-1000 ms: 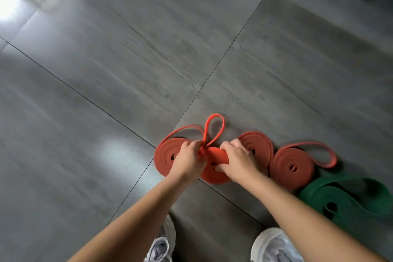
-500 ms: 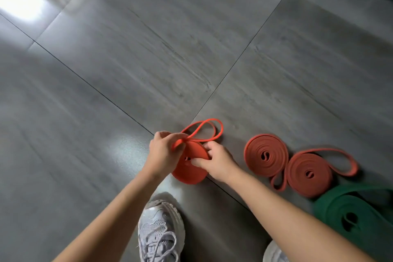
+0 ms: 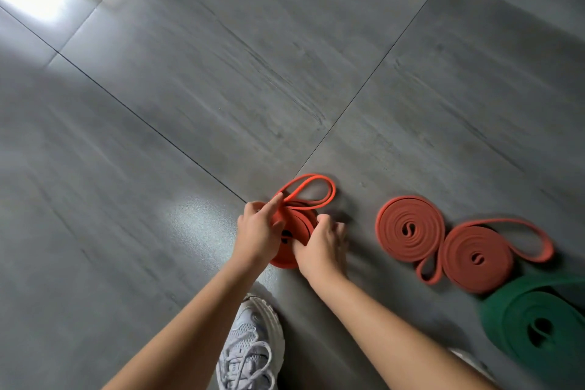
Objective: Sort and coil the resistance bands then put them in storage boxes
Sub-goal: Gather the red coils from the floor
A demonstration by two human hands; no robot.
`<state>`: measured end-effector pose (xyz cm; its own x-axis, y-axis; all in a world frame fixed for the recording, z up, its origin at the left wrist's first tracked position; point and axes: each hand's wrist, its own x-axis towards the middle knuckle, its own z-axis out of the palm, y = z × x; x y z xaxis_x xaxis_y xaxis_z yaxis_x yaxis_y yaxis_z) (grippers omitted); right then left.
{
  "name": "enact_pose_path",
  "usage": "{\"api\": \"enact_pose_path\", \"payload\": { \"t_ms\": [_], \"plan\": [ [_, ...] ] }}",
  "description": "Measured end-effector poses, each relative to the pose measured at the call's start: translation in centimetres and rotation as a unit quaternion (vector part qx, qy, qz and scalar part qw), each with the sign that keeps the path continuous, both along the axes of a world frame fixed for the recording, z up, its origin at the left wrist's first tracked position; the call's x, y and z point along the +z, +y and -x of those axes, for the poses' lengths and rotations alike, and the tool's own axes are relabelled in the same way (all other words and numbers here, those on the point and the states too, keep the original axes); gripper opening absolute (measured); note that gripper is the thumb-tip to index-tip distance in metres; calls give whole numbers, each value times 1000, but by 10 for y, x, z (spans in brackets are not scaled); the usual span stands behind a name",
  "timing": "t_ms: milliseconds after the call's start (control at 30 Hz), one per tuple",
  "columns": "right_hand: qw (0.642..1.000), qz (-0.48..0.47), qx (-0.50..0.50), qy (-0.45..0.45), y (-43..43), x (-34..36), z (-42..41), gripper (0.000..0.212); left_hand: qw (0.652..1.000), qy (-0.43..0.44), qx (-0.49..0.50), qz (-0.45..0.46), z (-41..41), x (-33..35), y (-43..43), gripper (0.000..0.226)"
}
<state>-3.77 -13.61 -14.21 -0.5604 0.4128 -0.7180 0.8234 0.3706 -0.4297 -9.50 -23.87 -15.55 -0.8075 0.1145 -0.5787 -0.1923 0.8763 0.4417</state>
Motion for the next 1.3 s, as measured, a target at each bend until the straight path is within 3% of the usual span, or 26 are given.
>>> {"api": "enact_pose_path", "payload": {
  "t_ms": [133,200,367,500,633,733,867,1000,1100,1300],
  "plan": [
    [994,50,-94,-13,3,-5,6,58,999,9,31,24,0,2,7,50],
    [992,69,-109,4,13,-3,9,49,998,-12,67,13,1,6,11,49],
    [993,48,-19,103,70,11,11,45,993,35,68,-89,-12,30,35,36],
    [992,26,-31,123,130,18,-14,47,991,20,17,-130,-28,46,90,29],
    [992,-62,-52,95,172,16,-49,50,990,-15,-53,-128,-48,41,143,42],
    [995,-82,-41,35,188,10,-63,59,990,-46,-90,-103,-58,31,163,52],
    [992,-120,-28,34,188,4,-76,64,988,-65,-122,-64,-62,20,174,59],
    [993,-112,14,13,194,3,-70,62,988,-67,-136,-12,-56,15,171,58],
    [993,-109,50,9,197,2,-65,59,988,-102,-112,-31,-56,13,177,57],
    [998,-49,21,-20,204,1,-54,68,993,-95,-66,-34,-49,10,181,67]
  ]
}}
